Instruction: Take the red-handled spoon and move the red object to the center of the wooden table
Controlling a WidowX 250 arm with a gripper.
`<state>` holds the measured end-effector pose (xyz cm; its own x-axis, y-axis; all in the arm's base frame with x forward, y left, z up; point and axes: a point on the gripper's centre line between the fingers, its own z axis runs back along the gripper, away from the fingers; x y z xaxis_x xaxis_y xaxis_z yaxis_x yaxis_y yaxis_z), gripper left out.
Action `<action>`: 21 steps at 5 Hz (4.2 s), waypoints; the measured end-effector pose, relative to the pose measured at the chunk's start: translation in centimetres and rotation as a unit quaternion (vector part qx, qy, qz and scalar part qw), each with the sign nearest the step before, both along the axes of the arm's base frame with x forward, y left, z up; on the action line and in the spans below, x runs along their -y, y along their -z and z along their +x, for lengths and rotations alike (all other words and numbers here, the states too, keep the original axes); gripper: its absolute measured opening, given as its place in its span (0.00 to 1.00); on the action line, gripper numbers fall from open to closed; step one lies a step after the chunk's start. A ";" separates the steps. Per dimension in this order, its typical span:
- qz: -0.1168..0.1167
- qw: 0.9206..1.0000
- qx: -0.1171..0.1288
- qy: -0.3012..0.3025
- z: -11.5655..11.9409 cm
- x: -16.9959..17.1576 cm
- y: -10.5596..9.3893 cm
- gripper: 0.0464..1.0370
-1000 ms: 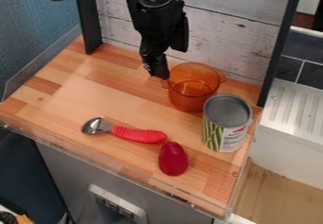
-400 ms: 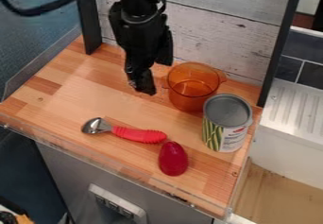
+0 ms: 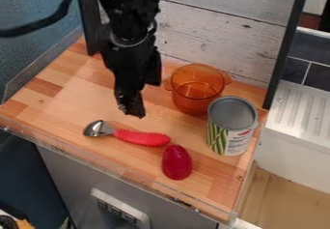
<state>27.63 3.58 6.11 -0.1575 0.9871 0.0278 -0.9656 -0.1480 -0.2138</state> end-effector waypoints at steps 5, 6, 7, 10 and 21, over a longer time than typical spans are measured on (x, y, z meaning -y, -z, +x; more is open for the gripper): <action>0.003 0.997 -0.080 -0.011 -0.7 -0.3 7.8 0.91; 0.008 0.998 -0.058 -0.007 -0.7 -0.4 7.8 0.63; 0.013 0.998 -0.054 -0.005 -0.5 -0.3 7.7 0.36; 0.007 0.998 -0.055 -0.016 -1.1 -0.6 6.7 0.32; -0.152 0.974 -0.042 0.164 -4.3 17.0 3.7 0.32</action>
